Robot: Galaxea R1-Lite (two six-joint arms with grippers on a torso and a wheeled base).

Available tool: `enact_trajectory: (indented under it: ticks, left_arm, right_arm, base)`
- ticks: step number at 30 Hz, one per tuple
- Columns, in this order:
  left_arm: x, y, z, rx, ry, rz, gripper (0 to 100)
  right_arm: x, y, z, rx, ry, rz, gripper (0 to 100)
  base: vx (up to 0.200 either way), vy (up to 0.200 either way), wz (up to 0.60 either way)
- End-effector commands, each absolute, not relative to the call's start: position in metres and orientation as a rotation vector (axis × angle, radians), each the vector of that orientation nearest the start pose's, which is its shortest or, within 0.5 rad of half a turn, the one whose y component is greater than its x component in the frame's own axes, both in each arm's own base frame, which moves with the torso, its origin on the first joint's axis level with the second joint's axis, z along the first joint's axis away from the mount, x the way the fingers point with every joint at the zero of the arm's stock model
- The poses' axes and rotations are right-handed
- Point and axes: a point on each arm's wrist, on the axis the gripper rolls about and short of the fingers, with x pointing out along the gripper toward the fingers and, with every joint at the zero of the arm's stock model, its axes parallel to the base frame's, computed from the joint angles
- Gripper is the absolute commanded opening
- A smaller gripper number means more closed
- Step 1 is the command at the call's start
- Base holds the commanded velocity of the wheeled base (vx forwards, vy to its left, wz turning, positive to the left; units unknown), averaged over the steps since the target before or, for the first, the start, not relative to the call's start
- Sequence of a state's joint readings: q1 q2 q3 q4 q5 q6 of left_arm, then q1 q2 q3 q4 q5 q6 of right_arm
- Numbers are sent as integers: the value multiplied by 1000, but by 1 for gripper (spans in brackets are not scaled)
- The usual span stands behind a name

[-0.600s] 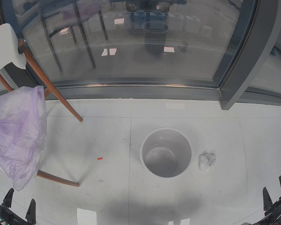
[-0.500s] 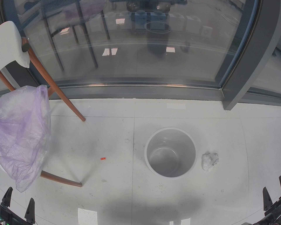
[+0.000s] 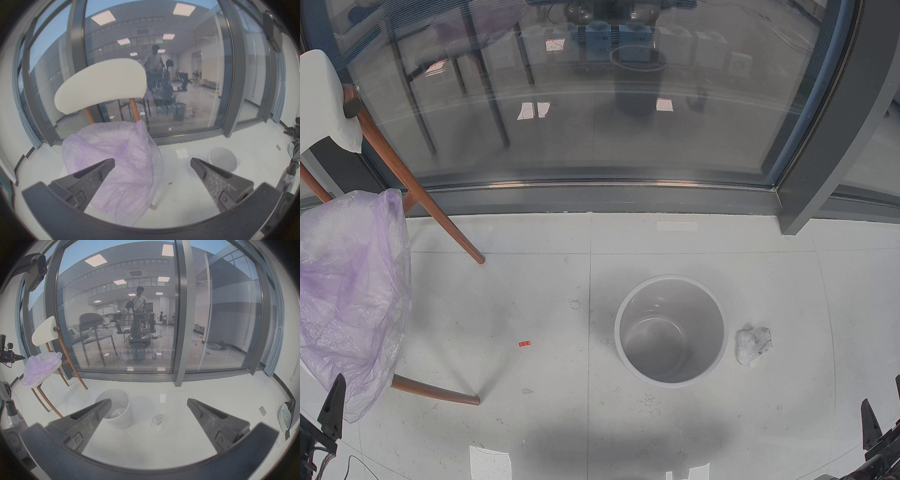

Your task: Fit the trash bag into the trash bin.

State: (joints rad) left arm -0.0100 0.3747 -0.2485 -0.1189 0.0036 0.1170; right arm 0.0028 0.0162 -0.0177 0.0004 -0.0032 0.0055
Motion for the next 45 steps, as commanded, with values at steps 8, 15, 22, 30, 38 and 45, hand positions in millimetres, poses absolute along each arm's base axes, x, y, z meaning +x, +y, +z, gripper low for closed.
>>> enact_trajectory:
  ticks: [8,15,22,30,38,45]
  left_arm:
    - [81,0,166,290,350,-21,100]
    - [97,1,163,534,409,-62,100]
    - [110,1,156,644,480,-94,100]
    - [136,1,159,665,546,-70,100]
    - [155,2,155,698,578,-57,100]
    - [165,2,154,704,603,-45,100]
  right_arm:
    - [-22,0,76,8,17,-6,100]
    - [-22,0,76,8,17,-5,100]
    - [-22,0,76,-2,17,-3,100]
    - [-22,0,76,6,15,0,100]
    - [-22,0,76,9,15,0,100]
    - [-22,0,76,9,15,0,100]
  base:
    - [0,0,0]
    - [0,0,0]
    - [0,0,0]
    - [0,0,0]
    - [0,0,0]
    - [0,0,0]
